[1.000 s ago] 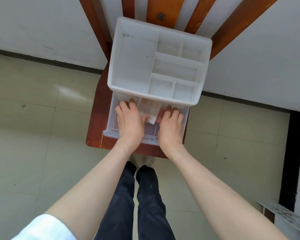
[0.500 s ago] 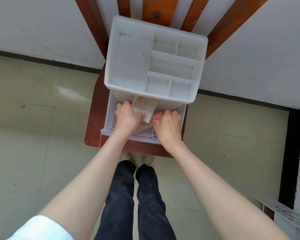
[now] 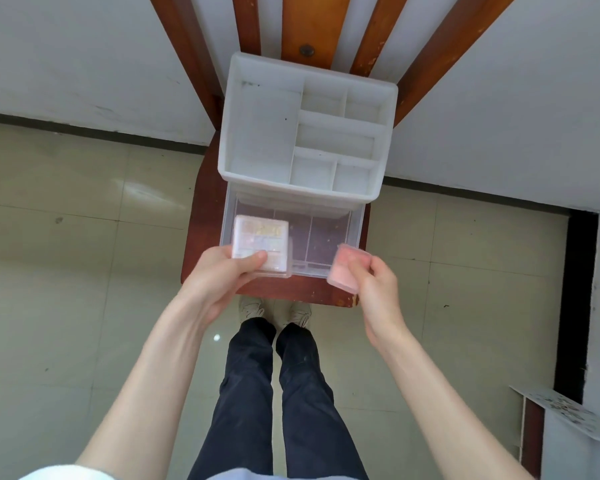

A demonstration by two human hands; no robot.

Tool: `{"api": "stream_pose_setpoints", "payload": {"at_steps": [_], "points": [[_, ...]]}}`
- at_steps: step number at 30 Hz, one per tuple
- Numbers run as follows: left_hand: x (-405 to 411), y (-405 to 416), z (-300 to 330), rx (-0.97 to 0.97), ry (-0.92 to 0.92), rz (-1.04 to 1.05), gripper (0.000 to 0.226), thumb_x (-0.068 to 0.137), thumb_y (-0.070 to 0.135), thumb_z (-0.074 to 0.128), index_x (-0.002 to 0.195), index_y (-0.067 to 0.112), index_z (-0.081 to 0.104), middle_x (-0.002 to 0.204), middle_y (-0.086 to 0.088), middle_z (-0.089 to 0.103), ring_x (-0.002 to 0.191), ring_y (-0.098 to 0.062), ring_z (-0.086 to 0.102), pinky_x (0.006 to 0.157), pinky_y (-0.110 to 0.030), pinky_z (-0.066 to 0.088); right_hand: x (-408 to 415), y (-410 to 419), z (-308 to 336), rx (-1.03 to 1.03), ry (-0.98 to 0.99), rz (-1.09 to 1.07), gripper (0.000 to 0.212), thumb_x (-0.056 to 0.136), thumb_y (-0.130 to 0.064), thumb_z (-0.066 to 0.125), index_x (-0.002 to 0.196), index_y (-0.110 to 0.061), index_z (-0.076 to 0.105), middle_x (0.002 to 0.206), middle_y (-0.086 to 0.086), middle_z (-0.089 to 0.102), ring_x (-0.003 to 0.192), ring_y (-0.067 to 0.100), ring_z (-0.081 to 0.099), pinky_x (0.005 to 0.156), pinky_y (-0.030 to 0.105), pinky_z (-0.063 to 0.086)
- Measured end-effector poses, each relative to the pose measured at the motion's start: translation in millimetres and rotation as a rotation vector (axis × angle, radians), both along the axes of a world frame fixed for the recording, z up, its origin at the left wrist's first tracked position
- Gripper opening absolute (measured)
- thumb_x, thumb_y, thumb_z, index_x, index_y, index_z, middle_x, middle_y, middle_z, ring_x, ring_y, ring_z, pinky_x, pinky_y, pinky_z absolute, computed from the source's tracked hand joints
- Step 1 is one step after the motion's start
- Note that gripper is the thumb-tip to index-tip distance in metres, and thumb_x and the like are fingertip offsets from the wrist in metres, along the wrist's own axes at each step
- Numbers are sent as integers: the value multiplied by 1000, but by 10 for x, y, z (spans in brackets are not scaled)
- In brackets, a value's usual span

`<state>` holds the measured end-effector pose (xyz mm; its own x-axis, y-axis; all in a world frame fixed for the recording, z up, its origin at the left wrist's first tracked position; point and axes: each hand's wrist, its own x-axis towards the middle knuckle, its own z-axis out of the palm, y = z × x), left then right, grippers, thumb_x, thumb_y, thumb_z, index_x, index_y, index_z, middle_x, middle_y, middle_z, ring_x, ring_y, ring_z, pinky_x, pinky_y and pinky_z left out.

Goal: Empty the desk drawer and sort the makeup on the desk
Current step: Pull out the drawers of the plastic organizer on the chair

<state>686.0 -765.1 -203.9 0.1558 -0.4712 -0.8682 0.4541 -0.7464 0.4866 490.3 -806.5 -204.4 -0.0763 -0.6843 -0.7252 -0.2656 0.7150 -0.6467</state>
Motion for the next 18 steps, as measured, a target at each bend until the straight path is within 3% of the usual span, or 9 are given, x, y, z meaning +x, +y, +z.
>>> {"api": "stream_pose_setpoints", "payload": {"at_steps": [4,6,7,10,13,16,18], "points": [[160,342,22,44,104,434,9,91,3,51,96,-1,58,82,-7,73,86,-17,66,69,-26,58,-188,40,46,250,-234,-556,16,94,-2,46,91,-12,59,89,4,60,78,15,57,76,27,46],[242,447,-16,67,117,617,8,93,4,49,94,2,56,87,-9,71,90,-20,64,69,-30,57,-239,17,32,371,-358,-722,14,95,-5,46,90,-12,57,92,9,58,85,20,57,89,33,45],[271,476,-38,74,132,670,8,93,5,48,95,3,56,95,-11,68,92,-22,63,76,-33,55,-249,6,13,407,-432,-772,12,95,-8,46,94,-12,57,95,11,59,94,23,58,98,36,42],[297,495,-75,33,246,700,16,89,11,53,103,6,54,96,-12,68,93,-25,64,98,-45,42,-226,-17,-15,406,-556,-824,14,96,-11,45,98,-11,58,99,14,61,106,26,55,110,41,33],[291,412,-54,-40,310,684,47,70,17,72,110,4,50,105,-19,62,101,-35,57,102,-52,35,-171,-35,13,365,-589,-820,15,96,-12,44,96,-10,59,100,14,61,104,25,55,112,40,30],[293,272,-40,-95,295,660,31,90,23,49,116,7,48,111,-19,57,105,-36,55,104,-51,33,-175,-108,19,343,-685,-869,27,96,-16,44,118,-6,56,129,21,53,129,33,44,114,44,24],[308,135,-29,-154,284,632,38,94,25,44,128,9,42,119,-19,55,112,-33,54,105,-49,33,-138,-234,22,324,-734,-872,39,96,-20,43,132,-6,48,137,21,47,135,34,36,116,46,20]]}}
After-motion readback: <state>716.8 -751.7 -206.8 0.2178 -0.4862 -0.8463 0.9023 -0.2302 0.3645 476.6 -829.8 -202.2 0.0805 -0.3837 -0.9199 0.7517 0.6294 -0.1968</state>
